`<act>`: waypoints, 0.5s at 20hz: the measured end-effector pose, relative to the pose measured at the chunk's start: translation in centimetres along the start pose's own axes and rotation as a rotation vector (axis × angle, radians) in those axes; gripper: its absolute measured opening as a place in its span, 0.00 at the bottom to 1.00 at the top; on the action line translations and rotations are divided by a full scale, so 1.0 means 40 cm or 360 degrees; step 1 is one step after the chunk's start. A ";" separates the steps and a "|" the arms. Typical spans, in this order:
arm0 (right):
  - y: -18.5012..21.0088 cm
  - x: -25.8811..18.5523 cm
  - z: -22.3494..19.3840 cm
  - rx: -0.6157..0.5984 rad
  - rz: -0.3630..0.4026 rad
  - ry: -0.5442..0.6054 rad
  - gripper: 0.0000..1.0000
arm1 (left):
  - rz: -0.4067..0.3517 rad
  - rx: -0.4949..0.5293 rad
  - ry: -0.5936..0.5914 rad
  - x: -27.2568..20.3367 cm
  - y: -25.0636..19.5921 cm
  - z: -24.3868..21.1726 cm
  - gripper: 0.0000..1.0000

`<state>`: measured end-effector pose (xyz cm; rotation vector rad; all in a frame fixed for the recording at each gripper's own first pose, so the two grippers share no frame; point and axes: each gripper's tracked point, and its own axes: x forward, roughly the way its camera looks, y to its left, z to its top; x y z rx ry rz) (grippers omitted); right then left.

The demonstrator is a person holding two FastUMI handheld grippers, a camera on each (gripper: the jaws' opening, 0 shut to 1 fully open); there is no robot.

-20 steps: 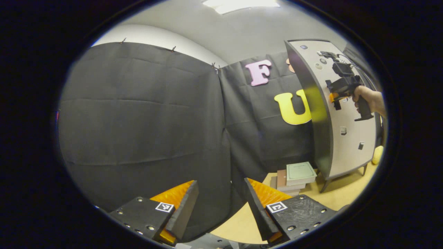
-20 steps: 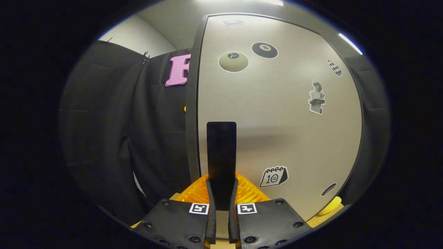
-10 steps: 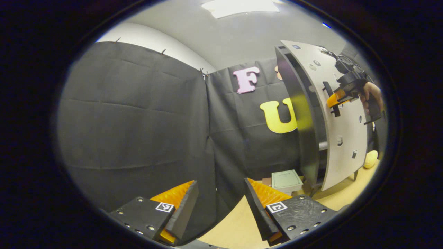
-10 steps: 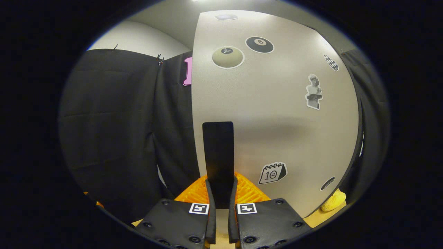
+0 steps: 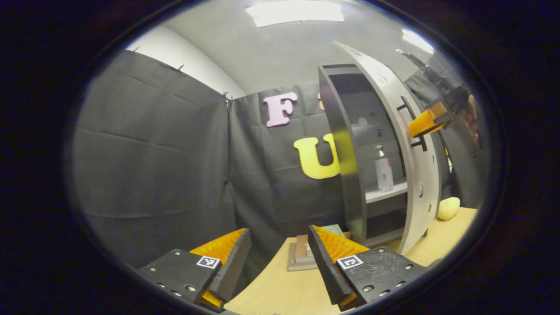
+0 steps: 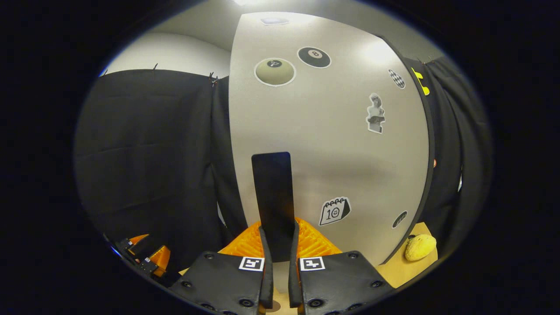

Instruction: Open the cabinet door with the right hand, grasp the bottle in the cabinet with the left hand and place it on the coaster, then close the cabinet door with the right hand.

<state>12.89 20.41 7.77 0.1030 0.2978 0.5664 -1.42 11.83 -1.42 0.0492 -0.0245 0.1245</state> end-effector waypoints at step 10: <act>-0.067 -0.067 -0.009 0.0096 0.0304 0.0049 0.16 | -0.0154 -0.0052 -0.0054 0.016 -0.296 0.078 0.82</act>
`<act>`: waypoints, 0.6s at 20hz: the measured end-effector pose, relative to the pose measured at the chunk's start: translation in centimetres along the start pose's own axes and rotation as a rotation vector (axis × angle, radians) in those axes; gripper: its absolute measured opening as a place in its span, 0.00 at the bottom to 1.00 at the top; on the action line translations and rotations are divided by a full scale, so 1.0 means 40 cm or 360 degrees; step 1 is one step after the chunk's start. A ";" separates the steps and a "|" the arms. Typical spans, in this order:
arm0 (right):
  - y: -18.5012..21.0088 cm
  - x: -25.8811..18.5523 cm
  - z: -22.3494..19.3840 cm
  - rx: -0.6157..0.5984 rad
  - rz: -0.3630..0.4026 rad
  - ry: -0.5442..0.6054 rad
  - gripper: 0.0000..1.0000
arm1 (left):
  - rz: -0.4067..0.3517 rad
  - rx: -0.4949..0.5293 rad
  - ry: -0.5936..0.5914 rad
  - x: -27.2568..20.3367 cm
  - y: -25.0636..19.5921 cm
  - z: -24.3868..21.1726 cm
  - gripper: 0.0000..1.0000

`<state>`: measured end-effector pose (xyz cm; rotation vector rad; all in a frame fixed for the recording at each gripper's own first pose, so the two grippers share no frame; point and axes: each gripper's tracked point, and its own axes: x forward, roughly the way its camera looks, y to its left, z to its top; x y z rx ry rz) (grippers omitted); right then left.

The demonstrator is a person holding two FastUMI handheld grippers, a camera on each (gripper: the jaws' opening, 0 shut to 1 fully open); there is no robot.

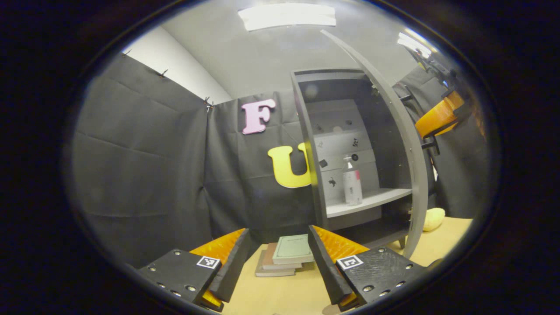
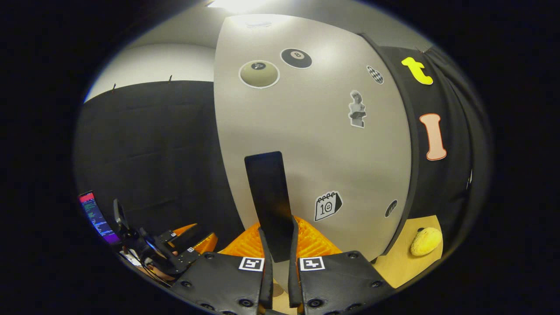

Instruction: Open the cabinet door with the right hand, grasp the bottle in the cabinet with the left hand and place it on the coaster, then close the cabinet door with the right hand.

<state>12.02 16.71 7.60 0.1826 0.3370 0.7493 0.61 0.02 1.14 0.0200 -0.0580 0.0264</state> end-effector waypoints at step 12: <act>-0.144 -0.162 0.005 0.0064 0.0005 0.0014 0.15 | -0.0287 -0.0088 -0.0017 0.095 -0.366 0.047 0.82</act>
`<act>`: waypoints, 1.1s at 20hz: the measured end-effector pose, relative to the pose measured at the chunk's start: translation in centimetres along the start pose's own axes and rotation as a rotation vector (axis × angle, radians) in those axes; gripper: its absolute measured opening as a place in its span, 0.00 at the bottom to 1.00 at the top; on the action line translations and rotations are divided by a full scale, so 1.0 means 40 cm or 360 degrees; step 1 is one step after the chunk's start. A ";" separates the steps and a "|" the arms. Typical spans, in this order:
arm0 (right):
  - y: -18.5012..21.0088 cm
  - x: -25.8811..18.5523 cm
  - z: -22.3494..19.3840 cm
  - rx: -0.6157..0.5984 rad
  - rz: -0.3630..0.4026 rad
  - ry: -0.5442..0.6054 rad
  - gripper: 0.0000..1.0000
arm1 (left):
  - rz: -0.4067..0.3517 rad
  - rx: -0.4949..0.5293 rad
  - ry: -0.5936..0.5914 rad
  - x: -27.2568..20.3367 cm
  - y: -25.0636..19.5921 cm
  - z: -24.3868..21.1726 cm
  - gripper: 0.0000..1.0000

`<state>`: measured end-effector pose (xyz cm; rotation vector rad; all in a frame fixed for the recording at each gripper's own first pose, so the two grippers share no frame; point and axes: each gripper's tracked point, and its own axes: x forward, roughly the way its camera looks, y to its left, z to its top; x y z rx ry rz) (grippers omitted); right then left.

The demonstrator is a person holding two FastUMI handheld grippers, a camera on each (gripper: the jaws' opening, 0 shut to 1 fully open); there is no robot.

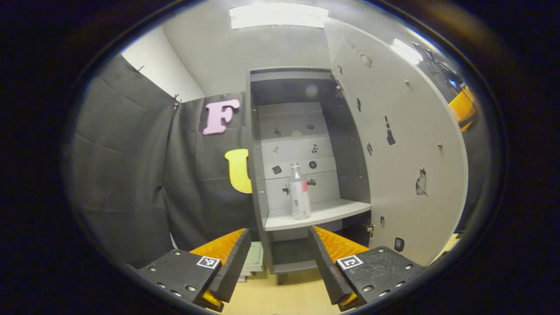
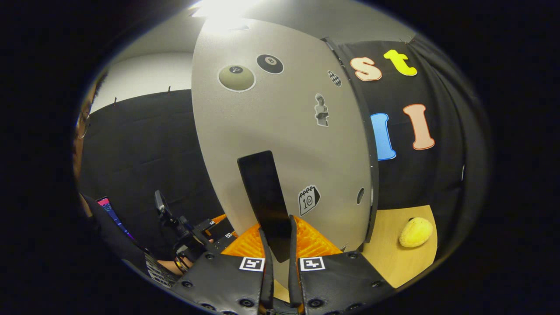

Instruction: Open the cabinet door with the right hand, grasp the bottle in the cabinet with the left hand and place it on the coaster, then close the cabinet door with the right hand.

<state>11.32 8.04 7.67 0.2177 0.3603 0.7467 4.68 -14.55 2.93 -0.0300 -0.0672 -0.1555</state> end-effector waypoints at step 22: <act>-0.226 -0.172 0.011 0.0012 -0.0120 -0.0132 0.19 | -0.0019 -0.0103 0.0139 0.211 -0.167 -0.004 0.84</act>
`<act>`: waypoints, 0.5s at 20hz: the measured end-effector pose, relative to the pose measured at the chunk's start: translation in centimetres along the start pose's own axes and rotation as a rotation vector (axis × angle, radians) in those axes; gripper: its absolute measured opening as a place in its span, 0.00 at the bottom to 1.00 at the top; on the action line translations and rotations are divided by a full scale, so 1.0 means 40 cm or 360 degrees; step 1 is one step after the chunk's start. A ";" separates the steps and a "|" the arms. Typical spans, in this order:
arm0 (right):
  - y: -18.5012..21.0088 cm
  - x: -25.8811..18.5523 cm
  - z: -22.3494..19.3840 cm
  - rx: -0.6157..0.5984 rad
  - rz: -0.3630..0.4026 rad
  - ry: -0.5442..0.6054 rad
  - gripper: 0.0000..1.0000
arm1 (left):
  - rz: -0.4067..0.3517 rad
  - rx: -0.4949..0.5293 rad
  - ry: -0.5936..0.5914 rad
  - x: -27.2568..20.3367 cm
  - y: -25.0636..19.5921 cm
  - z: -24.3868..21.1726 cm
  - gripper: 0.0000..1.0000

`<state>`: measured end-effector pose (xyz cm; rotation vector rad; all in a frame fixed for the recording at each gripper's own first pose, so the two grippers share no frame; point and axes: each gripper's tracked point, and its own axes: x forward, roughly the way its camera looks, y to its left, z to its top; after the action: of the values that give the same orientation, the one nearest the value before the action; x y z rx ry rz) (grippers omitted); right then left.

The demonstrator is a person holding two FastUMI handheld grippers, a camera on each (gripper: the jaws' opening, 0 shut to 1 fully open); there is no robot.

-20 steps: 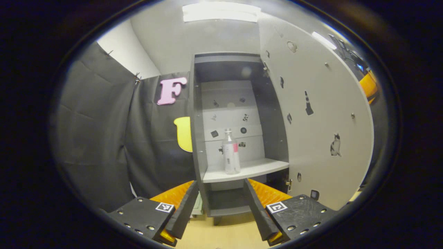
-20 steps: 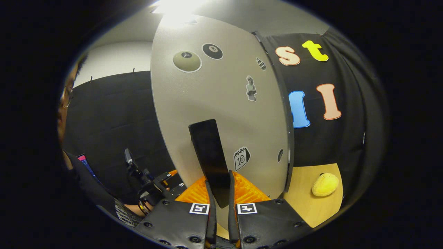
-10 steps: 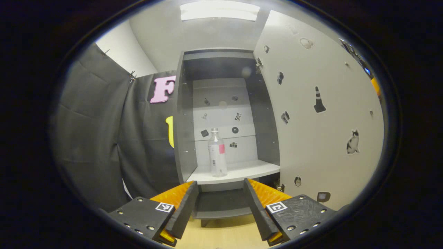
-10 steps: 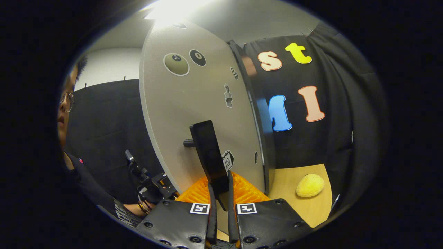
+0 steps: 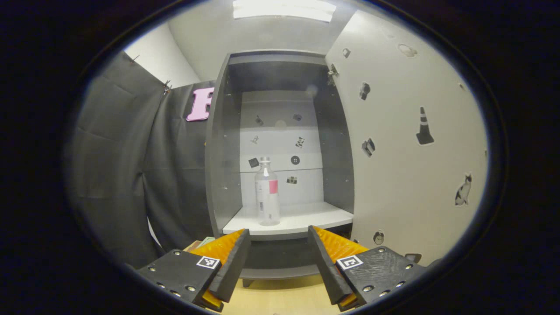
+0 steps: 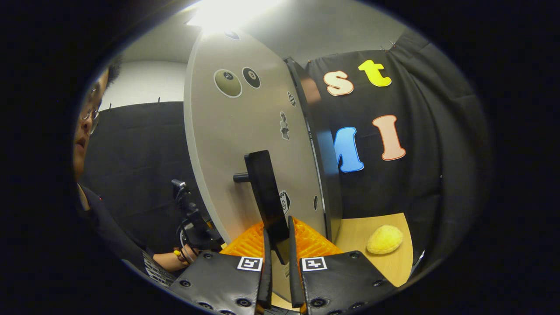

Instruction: Open the cabinet door with the right hand, grasp the bottle in the cabinet with the left hand and place it on the coaster, then close the cabinet door with the right hand.

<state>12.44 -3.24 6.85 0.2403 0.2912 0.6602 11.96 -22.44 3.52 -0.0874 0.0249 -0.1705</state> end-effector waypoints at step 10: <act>-0.238 -0.170 -0.041 0.0054 -0.0480 0.0002 0.30 | 0.0021 -0.0041 0.0056 0.222 0.062 0.036 0.80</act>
<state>12.14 -14.60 3.65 0.2230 0.3323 0.3577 21.17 -21.38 4.59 -0.1100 0.0630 -0.1588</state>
